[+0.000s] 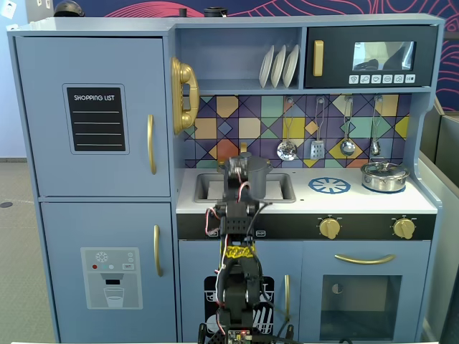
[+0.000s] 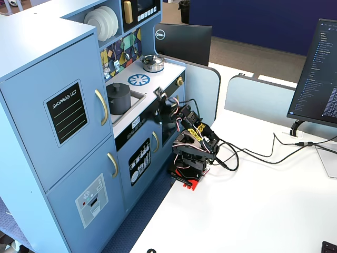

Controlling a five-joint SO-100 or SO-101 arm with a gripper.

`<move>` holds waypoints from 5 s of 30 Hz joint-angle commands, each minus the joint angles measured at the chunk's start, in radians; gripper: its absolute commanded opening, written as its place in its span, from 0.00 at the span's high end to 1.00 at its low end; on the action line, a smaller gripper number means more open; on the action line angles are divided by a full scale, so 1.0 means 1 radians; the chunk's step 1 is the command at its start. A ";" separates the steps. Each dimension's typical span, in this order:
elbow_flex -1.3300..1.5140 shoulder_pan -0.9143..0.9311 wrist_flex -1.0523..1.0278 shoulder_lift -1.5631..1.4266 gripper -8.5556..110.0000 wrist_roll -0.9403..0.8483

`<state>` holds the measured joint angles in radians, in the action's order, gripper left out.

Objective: Take off the lid from the gray recipient and place it on the counter

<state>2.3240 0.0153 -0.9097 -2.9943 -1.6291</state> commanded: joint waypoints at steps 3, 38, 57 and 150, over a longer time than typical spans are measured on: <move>-0.195 0.061 0.253 0.170 0.88 -0.052; -0.505 0.029 0.752 0.890 0.81 0.009; -0.601 0.002 0.815 0.884 0.93 -0.032; -0.095 0.091 -0.509 0.071 0.93 0.058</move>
<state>2.1353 0.2117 -1.3116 -2.8179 -1.5232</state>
